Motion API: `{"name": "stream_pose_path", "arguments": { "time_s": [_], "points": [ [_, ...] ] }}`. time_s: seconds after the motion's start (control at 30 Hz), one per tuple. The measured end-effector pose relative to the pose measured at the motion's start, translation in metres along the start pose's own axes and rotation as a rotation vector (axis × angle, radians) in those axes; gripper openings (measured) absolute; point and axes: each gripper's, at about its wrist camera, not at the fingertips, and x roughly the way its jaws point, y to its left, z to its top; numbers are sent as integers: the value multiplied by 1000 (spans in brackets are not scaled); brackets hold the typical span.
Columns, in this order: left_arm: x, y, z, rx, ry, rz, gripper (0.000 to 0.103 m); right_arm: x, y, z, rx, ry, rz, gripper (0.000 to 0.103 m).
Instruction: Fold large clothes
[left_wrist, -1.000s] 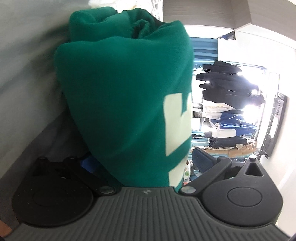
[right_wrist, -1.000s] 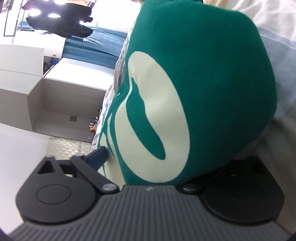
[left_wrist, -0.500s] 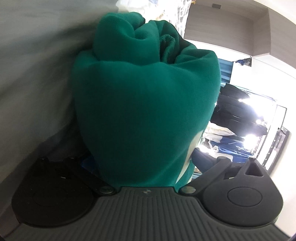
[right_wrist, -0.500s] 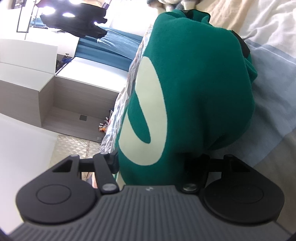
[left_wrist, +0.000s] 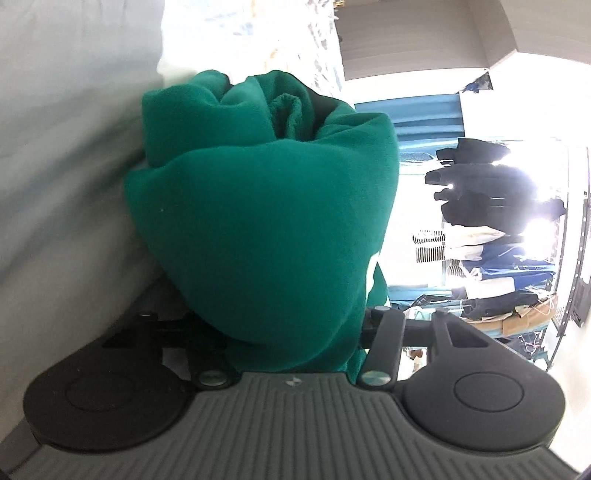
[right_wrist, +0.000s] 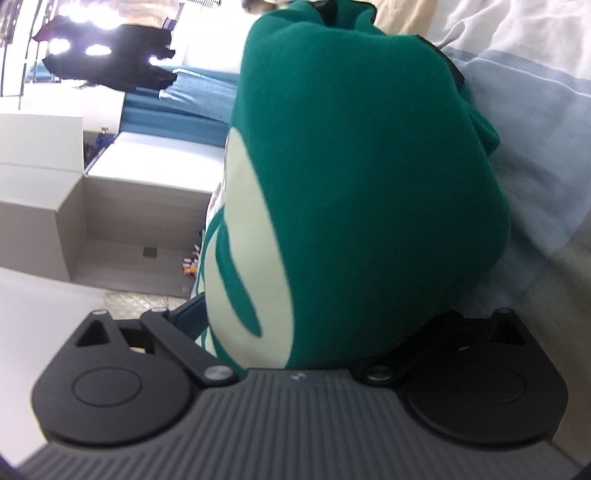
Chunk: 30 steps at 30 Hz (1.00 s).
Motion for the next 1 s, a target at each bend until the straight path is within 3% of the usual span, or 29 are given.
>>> {"name": "stream_pose_path", "arguments": {
  "time_s": [0.17, 0.27, 0.33, 0.4, 0.53, 0.77, 1.0],
  "points": [
    [4, -4, 2, 27, 0, 4, 58, 10, -8, 5, 81, -58, 51, 103],
    [-7, 3, -1, 38, 3, 5, 58, 16, -2, 6, 23, -61, 79, 101],
    [-9, 1, -1, 57, -7, 6, 57, 16, 4, 7, -26, -58, 95, 81],
    [-10, -7, -5, 108, -19, 18, 56, 14, 10, 11, -68, -57, 121, 68],
    [-17, -28, -9, 221, -52, 40, 53, 9, 25, 10, -181, -63, 146, 57],
    [-32, -35, -7, 264, -86, 16, 50, 9, 57, 13, -309, -54, 182, 54],
    [-61, -49, -7, 297, -100, -50, 50, -10, 73, 18, -349, -38, 233, 54]
  ]
}}
